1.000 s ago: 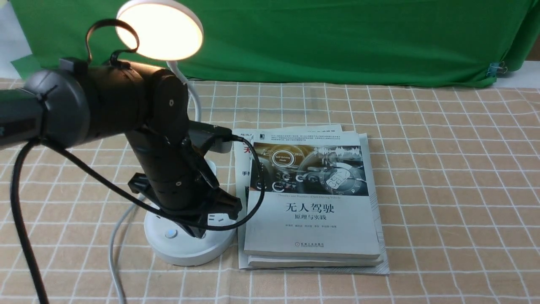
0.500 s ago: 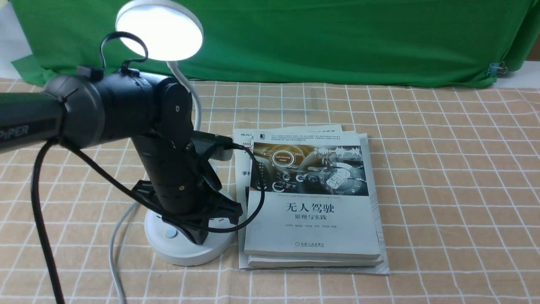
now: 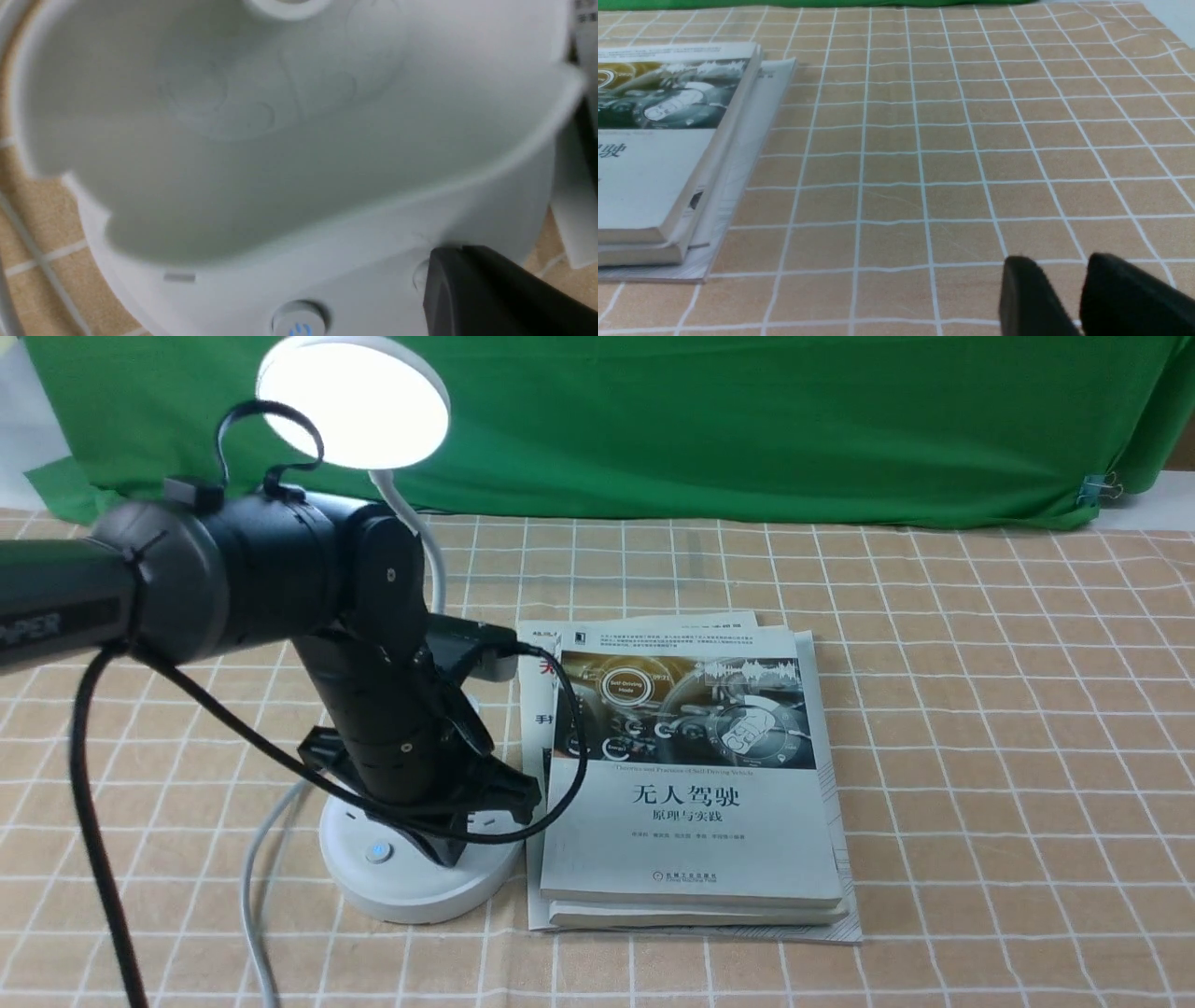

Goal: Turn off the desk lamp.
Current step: Use the left arm to press the button switch on the lamp holder

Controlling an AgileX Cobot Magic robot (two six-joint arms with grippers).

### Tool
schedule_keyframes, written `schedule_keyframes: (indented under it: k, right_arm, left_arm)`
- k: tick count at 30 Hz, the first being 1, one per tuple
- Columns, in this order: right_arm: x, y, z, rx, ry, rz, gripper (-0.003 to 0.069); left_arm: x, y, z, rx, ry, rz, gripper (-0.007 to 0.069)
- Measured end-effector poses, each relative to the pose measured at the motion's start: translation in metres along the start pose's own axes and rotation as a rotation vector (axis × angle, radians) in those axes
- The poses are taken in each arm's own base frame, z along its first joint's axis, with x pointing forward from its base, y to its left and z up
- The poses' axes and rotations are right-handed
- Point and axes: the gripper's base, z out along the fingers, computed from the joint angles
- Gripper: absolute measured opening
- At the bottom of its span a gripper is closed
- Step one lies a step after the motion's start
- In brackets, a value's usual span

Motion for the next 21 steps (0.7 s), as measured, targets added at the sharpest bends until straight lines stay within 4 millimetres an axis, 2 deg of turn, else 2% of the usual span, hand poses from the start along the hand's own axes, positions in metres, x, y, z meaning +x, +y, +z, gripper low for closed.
schedule_keyframes:
  k: [8,13,15,21]
  right_arm:
    - [0.000,0.000,0.000,0.000,0.000,0.000,0.0243]
    - [0.000,0.000,0.000,0.000,0.000,0.000,0.0243]
    - [0.000,0.000,0.000,0.000,0.000,0.000,0.0243]
    - [0.000,0.000,0.000,0.000,0.000,0.000,0.0243]
  left_arm:
    - [0.001,-0.001,-0.005,0.000,0.001,0.002,-0.0003]
    - [0.003,-0.004,-0.033,-0.006,-0.092,0.013,-0.0003]
    - [0.004,-0.004,-0.038,-0.007,-0.110,0.014,-0.0003]
    - [0.001,-0.003,-0.025,-0.007,-0.078,0.010,-0.0003]
